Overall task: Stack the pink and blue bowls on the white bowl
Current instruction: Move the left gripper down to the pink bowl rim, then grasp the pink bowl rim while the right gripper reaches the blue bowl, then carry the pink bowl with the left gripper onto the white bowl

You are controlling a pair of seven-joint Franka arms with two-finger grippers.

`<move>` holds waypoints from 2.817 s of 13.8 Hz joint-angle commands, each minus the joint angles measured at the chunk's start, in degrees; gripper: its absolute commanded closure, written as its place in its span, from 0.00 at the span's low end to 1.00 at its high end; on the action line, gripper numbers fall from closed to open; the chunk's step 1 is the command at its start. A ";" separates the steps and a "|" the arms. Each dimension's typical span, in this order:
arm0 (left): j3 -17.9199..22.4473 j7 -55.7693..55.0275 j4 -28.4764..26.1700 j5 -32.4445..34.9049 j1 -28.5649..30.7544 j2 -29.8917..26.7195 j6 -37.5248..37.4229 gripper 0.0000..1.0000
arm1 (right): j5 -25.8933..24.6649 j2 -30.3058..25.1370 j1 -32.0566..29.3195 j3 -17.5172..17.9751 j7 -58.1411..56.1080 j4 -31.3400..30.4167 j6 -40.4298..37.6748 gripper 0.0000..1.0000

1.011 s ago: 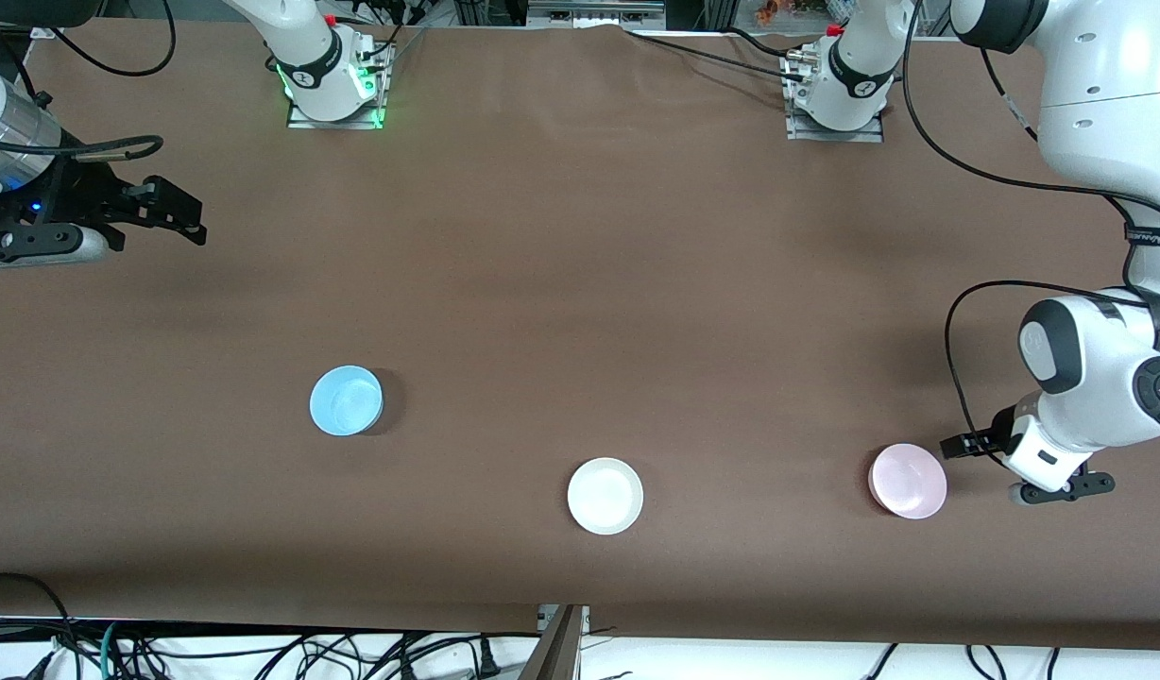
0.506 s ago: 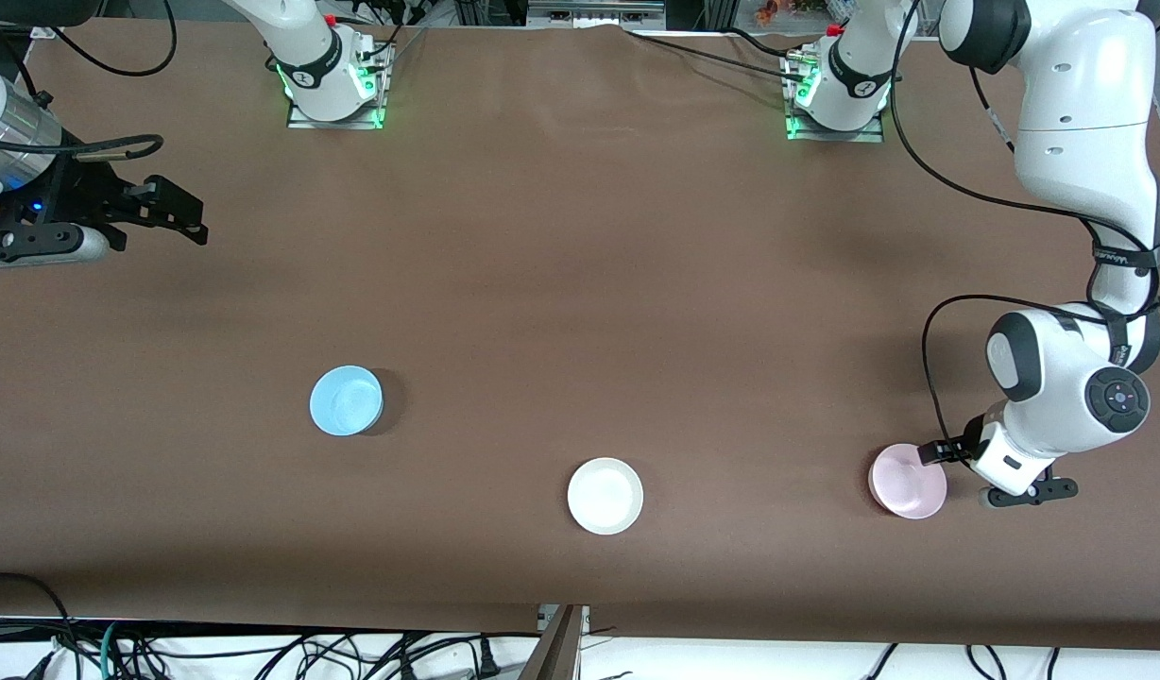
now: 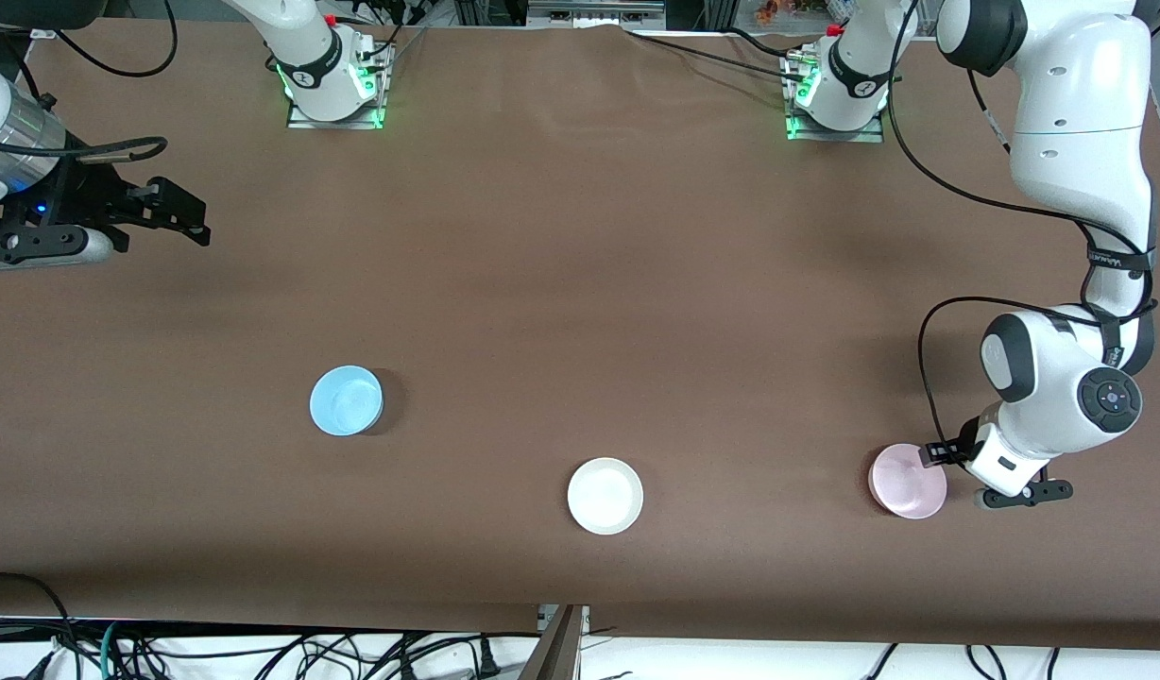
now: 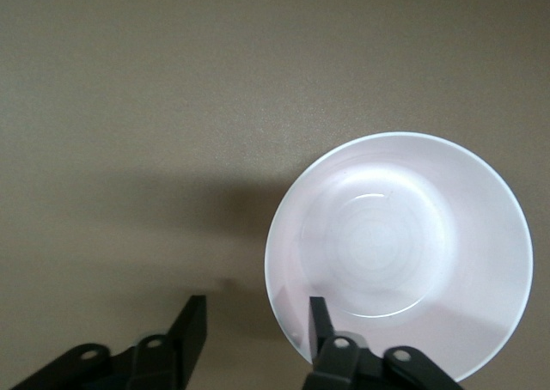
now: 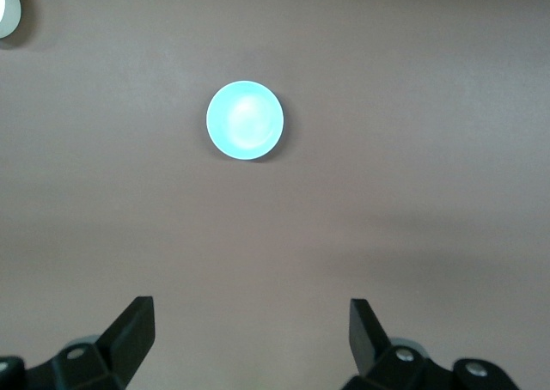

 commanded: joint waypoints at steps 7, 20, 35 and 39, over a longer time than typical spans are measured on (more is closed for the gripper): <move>0.32 0.01 0.14 -0.98 -0.47 0.48 1.35 0.67 | 0.73 18.63 0.63 0.67 -0.64 1.56 9.38 0.00; 0.23 -0.52 1.02 -1.07 -0.48 1.10 2.49 0.71 | 0.81 33.40 -0.95 0.58 -0.64 -0.02 28.11 0.01; 0.32 -1.22 2.25 -0.90 -0.48 1.27 2.41 0.87 | 3.01 36.40 -1.04 0.67 -0.11 -1.25 30.24 0.46; 0.23 -1.22 2.25 -0.81 -0.48 1.27 2.49 1.00 | 3.01 36.40 -1.04 0.67 -0.11 -1.17 30.15 0.61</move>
